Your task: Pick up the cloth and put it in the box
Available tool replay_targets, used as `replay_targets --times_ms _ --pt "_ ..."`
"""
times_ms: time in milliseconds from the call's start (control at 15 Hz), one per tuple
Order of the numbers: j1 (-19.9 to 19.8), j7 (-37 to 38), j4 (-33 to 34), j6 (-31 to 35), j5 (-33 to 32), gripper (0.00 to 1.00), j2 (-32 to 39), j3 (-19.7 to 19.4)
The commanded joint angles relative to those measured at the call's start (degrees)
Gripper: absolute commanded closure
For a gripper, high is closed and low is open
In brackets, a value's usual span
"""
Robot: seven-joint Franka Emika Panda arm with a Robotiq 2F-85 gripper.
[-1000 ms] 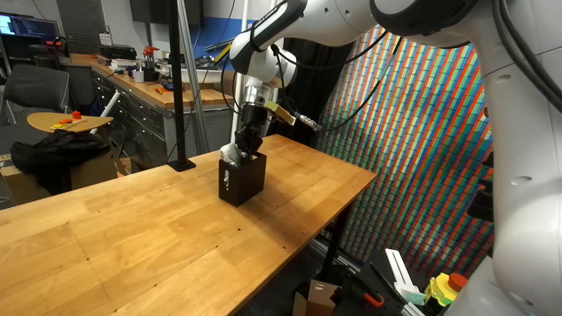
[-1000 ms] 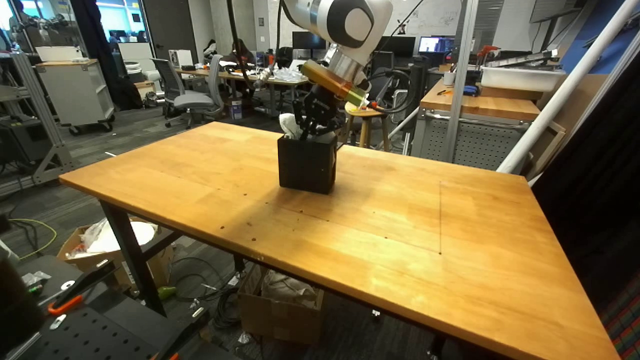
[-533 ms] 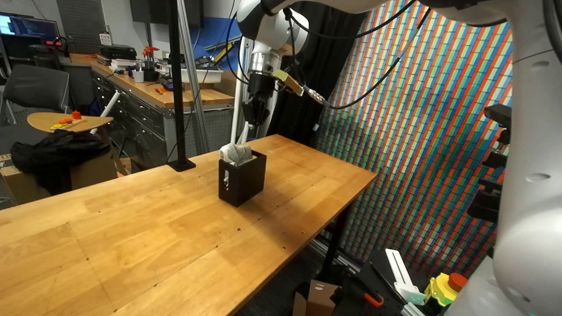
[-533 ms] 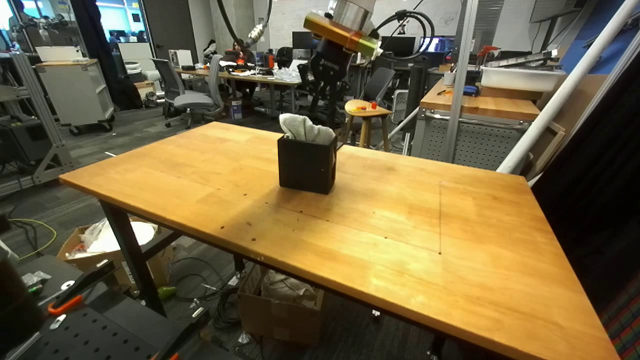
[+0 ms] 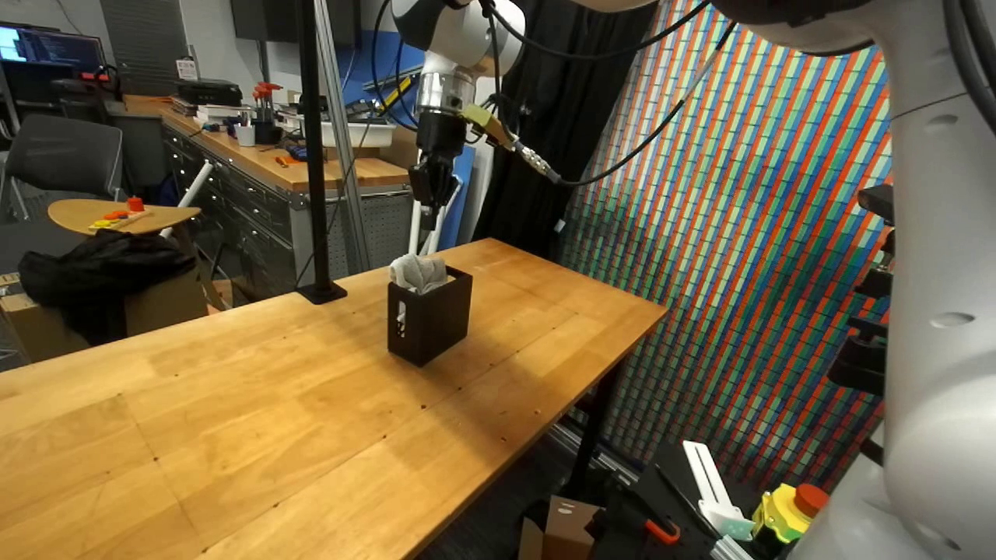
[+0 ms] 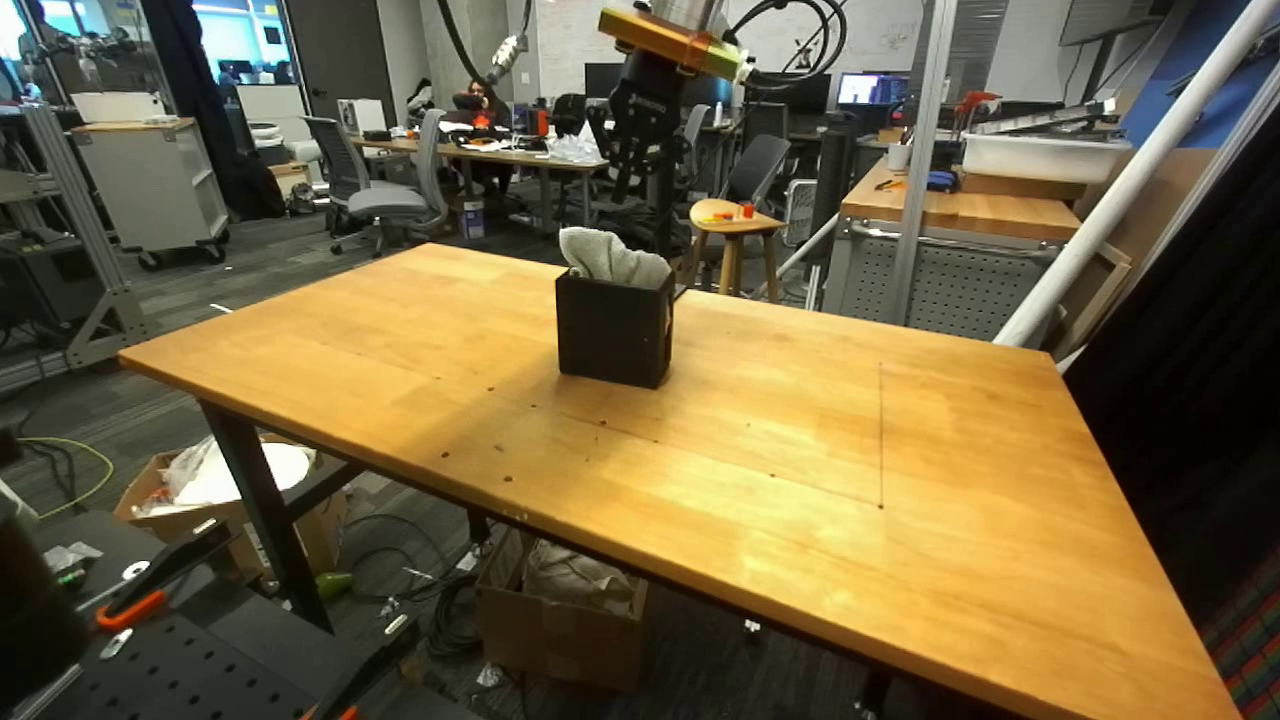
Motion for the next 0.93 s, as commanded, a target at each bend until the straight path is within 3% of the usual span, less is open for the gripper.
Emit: replay_targets --times_ms 0,400,867 --pt "0.9 0.7 8.1 -4.1 -1.8 1.0 4.4 0.4" --pt "0.9 0.9 11.9 -4.2 -1.2 1.0 8.9 1.1" --pt "0.7 1.7 7.5 -1.4 -0.4 1.0 9.1 1.4"
